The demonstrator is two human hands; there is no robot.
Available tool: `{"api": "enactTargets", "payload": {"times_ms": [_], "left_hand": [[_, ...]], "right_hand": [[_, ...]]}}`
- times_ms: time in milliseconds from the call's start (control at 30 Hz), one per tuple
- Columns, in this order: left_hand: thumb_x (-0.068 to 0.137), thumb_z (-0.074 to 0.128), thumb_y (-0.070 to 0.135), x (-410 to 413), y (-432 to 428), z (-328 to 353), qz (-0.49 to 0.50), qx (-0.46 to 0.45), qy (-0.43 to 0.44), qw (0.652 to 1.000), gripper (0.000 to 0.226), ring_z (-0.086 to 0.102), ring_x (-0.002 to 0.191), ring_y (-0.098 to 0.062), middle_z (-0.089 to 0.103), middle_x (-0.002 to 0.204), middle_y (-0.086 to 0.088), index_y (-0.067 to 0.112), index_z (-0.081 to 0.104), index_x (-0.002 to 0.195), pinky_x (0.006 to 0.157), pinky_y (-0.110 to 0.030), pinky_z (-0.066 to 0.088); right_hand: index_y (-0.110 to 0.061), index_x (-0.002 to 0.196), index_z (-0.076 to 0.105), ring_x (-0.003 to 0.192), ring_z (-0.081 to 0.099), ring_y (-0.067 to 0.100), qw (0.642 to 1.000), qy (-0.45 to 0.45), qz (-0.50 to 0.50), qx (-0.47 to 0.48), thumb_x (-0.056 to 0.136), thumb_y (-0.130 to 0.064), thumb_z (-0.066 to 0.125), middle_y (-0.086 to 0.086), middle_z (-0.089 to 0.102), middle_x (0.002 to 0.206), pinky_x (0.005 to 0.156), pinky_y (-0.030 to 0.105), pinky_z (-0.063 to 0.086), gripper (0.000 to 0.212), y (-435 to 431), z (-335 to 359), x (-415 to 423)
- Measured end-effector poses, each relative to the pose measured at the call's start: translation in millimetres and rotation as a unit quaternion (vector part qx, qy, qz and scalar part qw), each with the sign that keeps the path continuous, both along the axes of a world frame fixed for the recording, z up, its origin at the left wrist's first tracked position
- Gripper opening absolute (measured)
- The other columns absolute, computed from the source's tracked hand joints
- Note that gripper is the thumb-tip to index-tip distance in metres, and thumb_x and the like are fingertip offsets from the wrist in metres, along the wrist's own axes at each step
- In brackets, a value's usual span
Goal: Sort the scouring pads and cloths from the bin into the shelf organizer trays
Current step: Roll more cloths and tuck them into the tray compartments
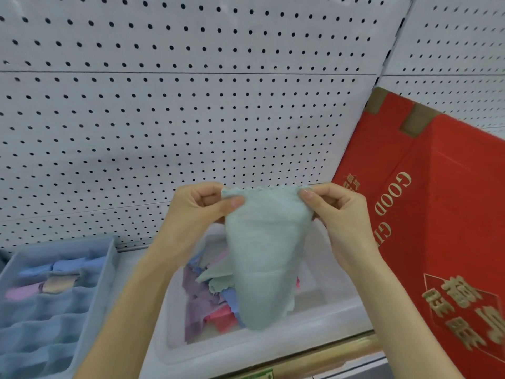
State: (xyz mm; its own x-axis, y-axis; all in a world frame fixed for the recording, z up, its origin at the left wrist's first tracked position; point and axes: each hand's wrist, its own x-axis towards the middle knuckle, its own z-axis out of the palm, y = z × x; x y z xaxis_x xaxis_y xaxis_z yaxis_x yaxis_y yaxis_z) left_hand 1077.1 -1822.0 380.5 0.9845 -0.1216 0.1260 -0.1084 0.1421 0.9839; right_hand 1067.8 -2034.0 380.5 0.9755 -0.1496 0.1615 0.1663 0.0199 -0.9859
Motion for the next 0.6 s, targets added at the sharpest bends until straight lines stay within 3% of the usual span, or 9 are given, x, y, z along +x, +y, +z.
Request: {"api": "enactTargets", "payload": {"times_ms": [133,267,400,500,600], "left_hand": [[0.081,0.074,0.009,13,-12,-10,0.121,0.101,0.022,0.987,0.010,0.063,0.057,-0.007,0.071,0.067,0.000,0.007,0.068,0.074,0.053,-0.018,0.050],[0.082,0.075,0.018,14,-29,-27,0.229,0.188,-0.025,0.955,0.018,0.057,0.056,-0.006,0.061,0.061,0.008,0.017,0.062,0.070,0.062,-0.025,0.053],[0.085,0.071,0.022,8,-37,-30,0.264,0.244,-0.072,0.930,0.021,0.055,0.059,0.001,0.059,0.061,0.014,0.024,0.056,0.070,0.058,-0.012,0.040],[0.088,0.068,0.023,3,-37,-32,0.282,0.269,-0.120,0.913,0.019,0.057,0.062,-0.005,0.060,0.067,0.012,0.022,0.054,0.074,0.059,-0.020,0.042],[0.088,0.068,0.017,0,-43,-37,0.297,0.302,-0.185,0.887,0.019,0.054,0.058,-0.013,0.058,0.068,0.006,0.018,0.052,0.077,0.057,-0.027,0.043]], "right_hand": [[-0.020,0.073,0.074,0.063,0.061,0.012,0.989,-0.005,-0.081,-0.120,0.078,-0.015,0.077,-0.002,0.072,0.071,0.061,0.024,0.051,0.008,0,-10,10],[-0.022,0.072,0.070,0.062,0.061,0.003,0.951,-0.062,-0.177,-0.247,0.083,-0.021,0.073,-0.012,0.067,0.064,0.065,0.022,0.050,0.011,18,-24,7],[-0.020,0.075,0.067,0.068,0.061,0.009,0.926,-0.082,-0.215,-0.301,0.086,-0.029,0.068,-0.011,0.065,0.068,0.067,0.028,0.048,0.014,22,-30,9],[-0.020,0.076,0.062,0.071,0.054,0.011,0.878,-0.134,-0.260,-0.378,0.089,-0.029,0.066,-0.012,0.061,0.071,0.061,0.015,0.034,0.016,21,-31,8],[-0.016,0.075,0.059,0.066,0.053,0.011,0.869,-0.180,-0.253,-0.385,0.089,-0.024,0.065,-0.009,0.059,0.068,0.060,0.022,0.039,0.017,28,-35,5]]}}
